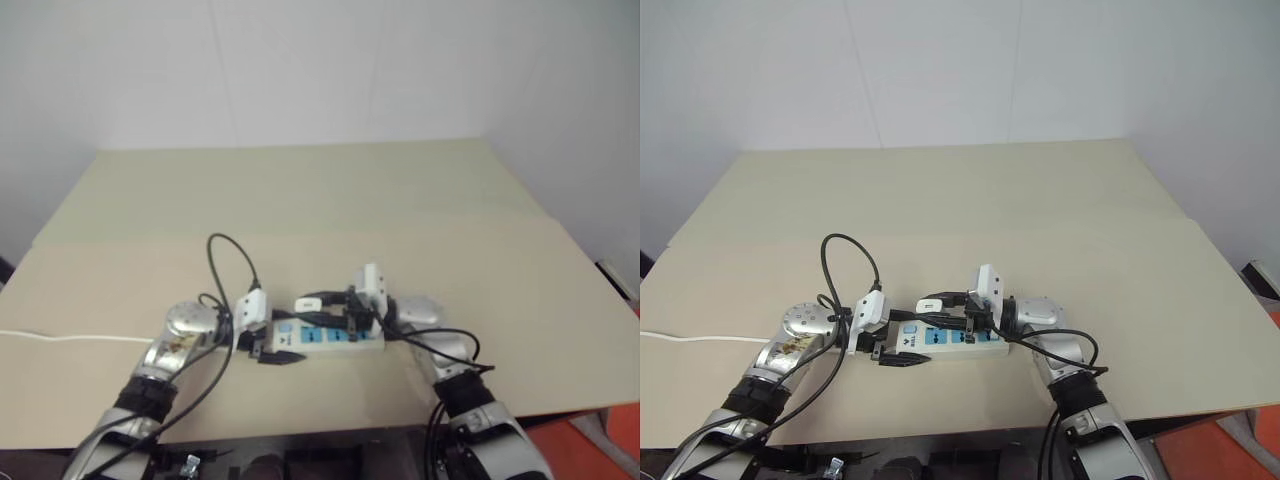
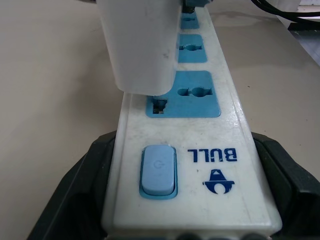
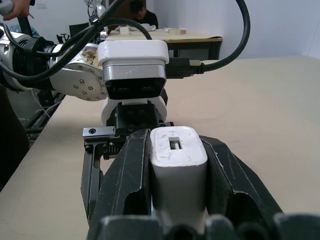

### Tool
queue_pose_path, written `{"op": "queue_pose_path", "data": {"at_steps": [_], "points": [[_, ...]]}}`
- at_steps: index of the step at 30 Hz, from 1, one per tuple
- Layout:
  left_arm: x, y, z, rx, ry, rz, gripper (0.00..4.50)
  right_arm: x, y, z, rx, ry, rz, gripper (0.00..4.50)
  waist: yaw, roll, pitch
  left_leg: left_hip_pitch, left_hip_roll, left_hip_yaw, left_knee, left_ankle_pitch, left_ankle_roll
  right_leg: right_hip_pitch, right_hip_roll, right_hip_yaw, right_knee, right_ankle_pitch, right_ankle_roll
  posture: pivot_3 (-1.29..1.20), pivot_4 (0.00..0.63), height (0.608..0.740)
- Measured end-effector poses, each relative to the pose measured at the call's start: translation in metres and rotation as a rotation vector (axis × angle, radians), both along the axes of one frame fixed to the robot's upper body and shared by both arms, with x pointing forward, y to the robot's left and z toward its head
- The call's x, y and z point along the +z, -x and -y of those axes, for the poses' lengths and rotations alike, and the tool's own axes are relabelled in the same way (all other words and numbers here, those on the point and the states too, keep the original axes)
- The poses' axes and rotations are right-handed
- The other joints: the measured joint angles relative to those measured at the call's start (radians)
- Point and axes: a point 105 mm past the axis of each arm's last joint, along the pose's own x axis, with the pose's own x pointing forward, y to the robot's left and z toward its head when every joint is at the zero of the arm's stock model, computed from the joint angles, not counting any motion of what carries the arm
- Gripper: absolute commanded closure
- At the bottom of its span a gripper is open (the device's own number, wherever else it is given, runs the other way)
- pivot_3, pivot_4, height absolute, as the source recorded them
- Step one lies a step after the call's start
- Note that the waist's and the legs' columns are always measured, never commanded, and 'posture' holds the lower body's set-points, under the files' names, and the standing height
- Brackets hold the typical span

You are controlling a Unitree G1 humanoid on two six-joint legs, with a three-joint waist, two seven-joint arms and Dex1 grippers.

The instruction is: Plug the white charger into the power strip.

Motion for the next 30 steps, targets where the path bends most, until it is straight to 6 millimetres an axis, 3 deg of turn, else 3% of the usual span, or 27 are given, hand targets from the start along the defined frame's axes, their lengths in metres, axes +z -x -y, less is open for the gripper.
{"op": "queue_pose_path", "data": {"at_steps": [13,30], "points": [[0.000,0.000,-0.001,0.000,-0.001,0.000,1.18,-0.008,0.002,-0.003,-0.009,-0.006,-0.056,3.31,0.000,0.000,0.000,0.000,0.000,0.000,0.000,0.000,0.000,0.000,0.000,0.000,0.000,0.000,0.000,0.00,0.150,0.740],[-0.004,0.001,0.000,0.012,-0.004,-0.006,1.18,-0.024,0.003,0.010,0.012,0.054,0.052,3.31,0.000,-0.002,-0.005,0.004,0.000,0.000,0.000,0.000,0.000,0.004,0.000,0.000,-0.001,0.000,0.000,0.00,0.150,0.740]]}}
